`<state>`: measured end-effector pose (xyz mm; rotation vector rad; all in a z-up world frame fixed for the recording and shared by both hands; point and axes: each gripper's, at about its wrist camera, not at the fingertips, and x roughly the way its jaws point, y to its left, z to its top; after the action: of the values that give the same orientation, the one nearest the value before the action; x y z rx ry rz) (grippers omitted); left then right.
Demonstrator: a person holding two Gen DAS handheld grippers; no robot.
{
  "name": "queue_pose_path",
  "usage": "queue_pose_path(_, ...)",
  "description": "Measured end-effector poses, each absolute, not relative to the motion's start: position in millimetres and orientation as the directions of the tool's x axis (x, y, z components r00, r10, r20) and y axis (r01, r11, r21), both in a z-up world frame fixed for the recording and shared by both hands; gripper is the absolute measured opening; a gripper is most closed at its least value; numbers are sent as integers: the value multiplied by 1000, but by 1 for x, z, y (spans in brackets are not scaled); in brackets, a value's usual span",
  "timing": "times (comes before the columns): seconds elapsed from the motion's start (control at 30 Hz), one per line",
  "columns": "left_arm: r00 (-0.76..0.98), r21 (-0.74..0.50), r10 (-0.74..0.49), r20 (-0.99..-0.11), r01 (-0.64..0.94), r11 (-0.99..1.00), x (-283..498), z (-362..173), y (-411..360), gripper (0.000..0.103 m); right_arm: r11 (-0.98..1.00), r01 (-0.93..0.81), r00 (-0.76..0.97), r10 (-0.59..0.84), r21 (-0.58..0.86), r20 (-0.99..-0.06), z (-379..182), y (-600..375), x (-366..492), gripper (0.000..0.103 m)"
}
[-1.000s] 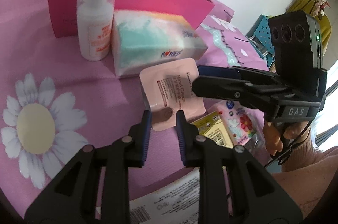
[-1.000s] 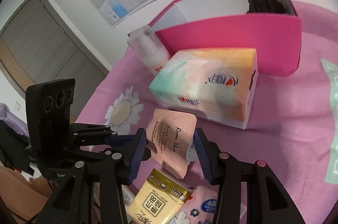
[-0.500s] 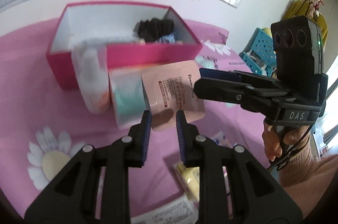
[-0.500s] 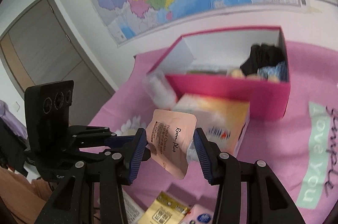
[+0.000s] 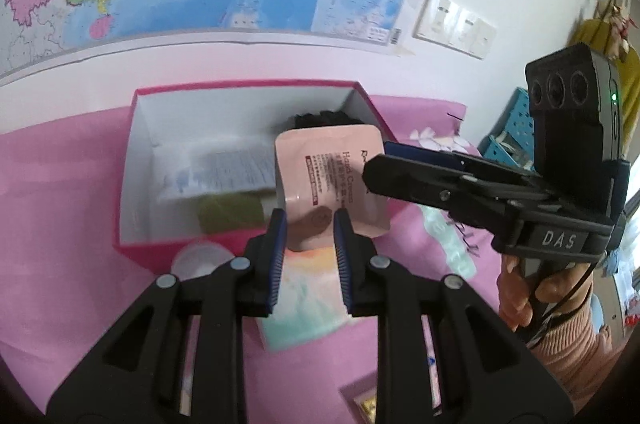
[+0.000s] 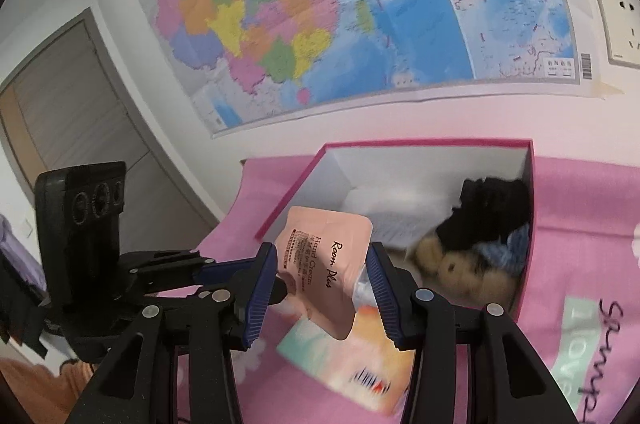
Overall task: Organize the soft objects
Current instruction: 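Carry the pink sachet with the right gripper into the pink box and release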
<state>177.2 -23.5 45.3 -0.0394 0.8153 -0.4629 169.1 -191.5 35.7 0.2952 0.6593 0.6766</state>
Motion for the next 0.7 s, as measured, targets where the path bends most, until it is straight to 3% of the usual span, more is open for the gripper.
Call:
queue_pose_path(0.47, 529, -193, -329, -782, 297, 935, 249, 22, -35, 25, 754, -369, 557, 647, 542, -521, 3, -186, 254, 48)
queue_pose_path(0.7, 572, -184, -327, -752, 294, 938, 239, 25, -29, 25, 767, -299, 571, 620, 567, -538, -12, -193, 266, 48)
